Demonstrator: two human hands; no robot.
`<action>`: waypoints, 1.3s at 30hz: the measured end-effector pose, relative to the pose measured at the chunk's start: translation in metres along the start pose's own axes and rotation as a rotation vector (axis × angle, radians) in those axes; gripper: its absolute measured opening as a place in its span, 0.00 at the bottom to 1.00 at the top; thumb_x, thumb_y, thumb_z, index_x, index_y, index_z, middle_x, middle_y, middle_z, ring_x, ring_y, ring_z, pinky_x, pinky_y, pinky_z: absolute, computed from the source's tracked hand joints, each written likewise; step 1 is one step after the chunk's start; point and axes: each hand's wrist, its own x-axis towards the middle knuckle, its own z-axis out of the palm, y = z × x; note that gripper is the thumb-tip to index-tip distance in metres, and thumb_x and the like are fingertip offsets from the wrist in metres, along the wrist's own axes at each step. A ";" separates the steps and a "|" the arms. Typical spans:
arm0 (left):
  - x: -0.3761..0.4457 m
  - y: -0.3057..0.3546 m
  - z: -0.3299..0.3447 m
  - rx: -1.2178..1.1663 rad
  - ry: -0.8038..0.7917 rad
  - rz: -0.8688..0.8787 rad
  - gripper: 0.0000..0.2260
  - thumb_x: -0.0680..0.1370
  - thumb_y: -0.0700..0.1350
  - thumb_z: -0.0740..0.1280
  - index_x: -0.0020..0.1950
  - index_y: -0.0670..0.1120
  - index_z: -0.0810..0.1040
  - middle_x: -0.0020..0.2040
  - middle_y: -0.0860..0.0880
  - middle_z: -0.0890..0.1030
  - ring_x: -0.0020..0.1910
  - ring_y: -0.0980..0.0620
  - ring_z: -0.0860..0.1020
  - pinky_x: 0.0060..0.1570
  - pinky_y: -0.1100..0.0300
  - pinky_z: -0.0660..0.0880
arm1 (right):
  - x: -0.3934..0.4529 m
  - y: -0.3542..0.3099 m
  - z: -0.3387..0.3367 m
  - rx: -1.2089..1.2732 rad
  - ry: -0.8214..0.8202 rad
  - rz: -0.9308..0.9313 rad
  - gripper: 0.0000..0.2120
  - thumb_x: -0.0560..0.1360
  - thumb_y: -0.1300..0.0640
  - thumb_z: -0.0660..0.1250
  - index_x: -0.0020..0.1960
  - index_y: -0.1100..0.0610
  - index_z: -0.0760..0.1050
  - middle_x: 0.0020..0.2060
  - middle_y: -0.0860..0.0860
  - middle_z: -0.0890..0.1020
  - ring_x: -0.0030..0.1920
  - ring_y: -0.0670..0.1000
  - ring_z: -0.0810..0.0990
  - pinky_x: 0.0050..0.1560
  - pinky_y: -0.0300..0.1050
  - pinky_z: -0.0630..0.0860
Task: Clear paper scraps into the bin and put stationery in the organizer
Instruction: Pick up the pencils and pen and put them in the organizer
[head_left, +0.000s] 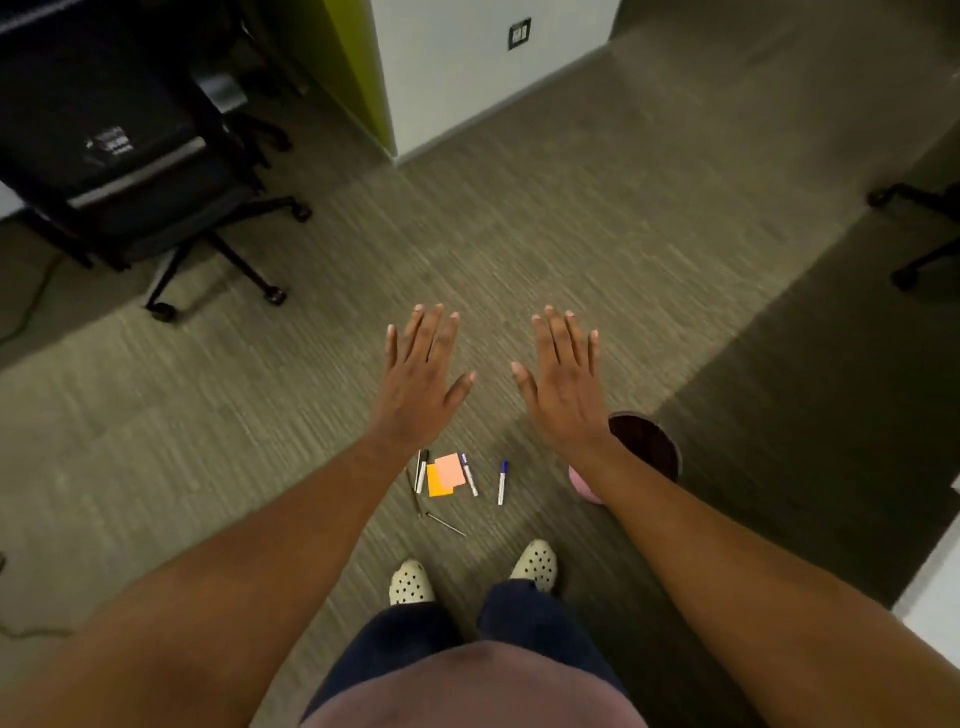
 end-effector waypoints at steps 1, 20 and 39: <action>-0.002 -0.001 0.008 0.004 -0.013 -0.007 0.34 0.83 0.61 0.58 0.84 0.46 0.56 0.84 0.45 0.57 0.84 0.43 0.52 0.80 0.36 0.54 | 0.002 0.004 0.007 0.002 -0.017 -0.001 0.31 0.86 0.40 0.49 0.82 0.58 0.56 0.82 0.57 0.59 0.83 0.60 0.55 0.82 0.65 0.50; -0.048 -0.196 0.333 -0.053 -0.264 -0.113 0.34 0.84 0.63 0.54 0.85 0.49 0.51 0.85 0.47 0.54 0.85 0.46 0.48 0.81 0.37 0.51 | -0.027 0.052 0.365 0.044 -0.319 0.094 0.32 0.86 0.40 0.49 0.84 0.57 0.53 0.84 0.54 0.55 0.84 0.56 0.51 0.84 0.61 0.49; -0.152 -0.308 0.665 -0.206 -0.666 -0.751 0.14 0.78 0.54 0.66 0.49 0.45 0.84 0.49 0.42 0.85 0.46 0.42 0.82 0.44 0.55 0.75 | -0.170 0.081 0.707 0.055 -0.764 0.159 0.14 0.85 0.50 0.57 0.61 0.58 0.75 0.57 0.56 0.77 0.58 0.56 0.76 0.58 0.54 0.76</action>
